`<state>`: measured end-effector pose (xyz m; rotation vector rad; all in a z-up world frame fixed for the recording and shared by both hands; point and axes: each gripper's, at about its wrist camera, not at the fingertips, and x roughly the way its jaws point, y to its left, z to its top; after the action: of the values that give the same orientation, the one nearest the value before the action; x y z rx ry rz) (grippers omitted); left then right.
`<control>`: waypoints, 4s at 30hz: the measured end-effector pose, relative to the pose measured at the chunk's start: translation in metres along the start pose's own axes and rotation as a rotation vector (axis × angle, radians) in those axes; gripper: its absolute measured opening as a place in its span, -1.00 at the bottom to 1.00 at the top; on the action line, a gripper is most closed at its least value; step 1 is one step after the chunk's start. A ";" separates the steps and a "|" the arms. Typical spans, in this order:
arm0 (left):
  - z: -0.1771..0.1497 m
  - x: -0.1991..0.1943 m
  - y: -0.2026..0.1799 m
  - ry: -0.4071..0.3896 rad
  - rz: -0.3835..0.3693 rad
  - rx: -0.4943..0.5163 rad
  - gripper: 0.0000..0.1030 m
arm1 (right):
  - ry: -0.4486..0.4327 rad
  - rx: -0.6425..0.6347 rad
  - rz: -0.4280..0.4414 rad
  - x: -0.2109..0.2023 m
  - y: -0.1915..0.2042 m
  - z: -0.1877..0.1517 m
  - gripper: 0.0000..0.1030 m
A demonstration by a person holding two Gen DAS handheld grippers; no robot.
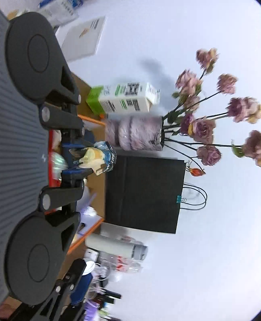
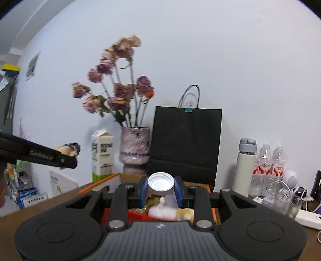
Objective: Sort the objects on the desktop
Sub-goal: 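Carry the cap and packet over the box and open both tools, then move both open tools back over the table, then grasp the white cap with right tool while left tool grasps the small yellow box, then carry the cap and yellow box over the box and open both tools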
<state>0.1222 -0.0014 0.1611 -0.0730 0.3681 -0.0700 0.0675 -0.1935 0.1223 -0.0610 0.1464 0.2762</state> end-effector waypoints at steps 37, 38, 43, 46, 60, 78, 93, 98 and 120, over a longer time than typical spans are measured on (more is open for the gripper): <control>0.005 0.232 0.067 0.365 -0.106 -0.115 1.00 | 0.444 0.218 -0.012 0.256 -0.025 -0.009 0.46; 0.005 0.232 0.067 0.371 -0.103 -0.114 1.00 | 0.442 0.211 -0.019 0.254 -0.025 -0.008 0.48; 0.011 0.220 0.058 0.361 -0.046 -0.074 1.00 | 0.430 0.224 -0.036 0.239 -0.035 0.002 0.51; 0.012 0.194 0.053 0.314 -0.003 -0.059 1.00 | 0.399 0.265 -0.032 0.220 -0.043 0.012 0.61; -0.038 0.065 0.029 0.320 0.014 -0.025 1.00 | 0.451 0.213 -0.143 0.091 -0.082 -0.015 0.69; -0.164 -0.077 -0.033 0.269 -0.088 0.138 1.00 | 0.446 0.137 -0.089 -0.070 -0.006 -0.107 0.69; -0.133 0.075 -0.146 0.205 -0.394 0.446 0.66 | 0.459 0.323 -0.091 0.022 -0.122 -0.077 0.42; -0.126 0.108 -0.150 0.246 -0.440 0.408 0.16 | 0.525 0.344 -0.007 0.076 -0.124 -0.071 0.36; -0.136 -0.041 -0.051 0.201 -0.083 0.192 -0.40 | 0.411 0.135 -0.073 0.012 -0.034 -0.068 -0.25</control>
<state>0.0321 -0.0567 0.0529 0.1093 0.5577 -0.1950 0.0790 -0.2286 0.0552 0.0113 0.5698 0.1770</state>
